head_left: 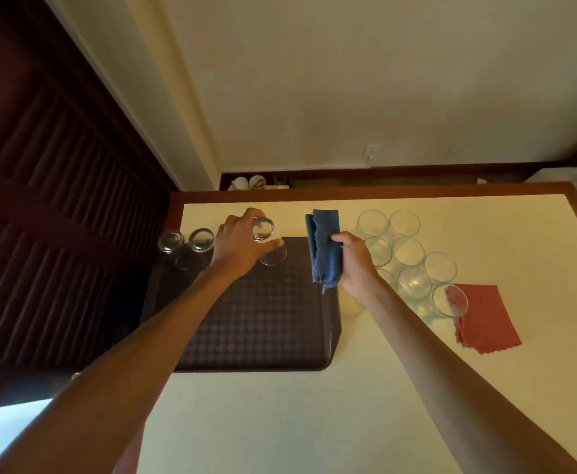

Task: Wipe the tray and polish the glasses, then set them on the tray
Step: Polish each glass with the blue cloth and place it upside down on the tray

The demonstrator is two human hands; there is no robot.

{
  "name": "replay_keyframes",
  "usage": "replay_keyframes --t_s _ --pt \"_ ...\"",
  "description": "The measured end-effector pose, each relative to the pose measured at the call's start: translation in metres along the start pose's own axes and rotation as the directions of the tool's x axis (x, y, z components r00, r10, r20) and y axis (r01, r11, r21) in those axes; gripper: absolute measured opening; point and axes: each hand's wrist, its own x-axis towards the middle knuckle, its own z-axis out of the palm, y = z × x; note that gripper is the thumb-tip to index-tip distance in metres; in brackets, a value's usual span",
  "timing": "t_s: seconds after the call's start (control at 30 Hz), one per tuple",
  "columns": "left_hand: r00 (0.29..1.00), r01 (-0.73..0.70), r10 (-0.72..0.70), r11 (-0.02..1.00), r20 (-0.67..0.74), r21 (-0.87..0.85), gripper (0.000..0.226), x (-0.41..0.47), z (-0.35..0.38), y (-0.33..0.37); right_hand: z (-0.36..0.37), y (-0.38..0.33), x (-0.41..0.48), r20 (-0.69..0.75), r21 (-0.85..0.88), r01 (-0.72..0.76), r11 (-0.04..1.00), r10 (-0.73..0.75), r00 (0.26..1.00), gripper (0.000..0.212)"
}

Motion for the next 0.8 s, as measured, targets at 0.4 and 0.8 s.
replay_keyframes --t_s 0.4,0.8 --pt "0.998 -0.062 0.063 0.954 0.009 0.292 0.061 0.015 0.036 -0.014 -0.006 -0.004 0.030 0.075 -0.097 0.042 0.994 -0.035 0.997 0.017" --pt "0.990 -0.047 -0.001 0.941 0.141 0.335 0.089 0.007 0.019 -0.001 0.014 0.002 0.012 0.172 -0.105 0.020 0.994 -0.002 0.985 0.051"
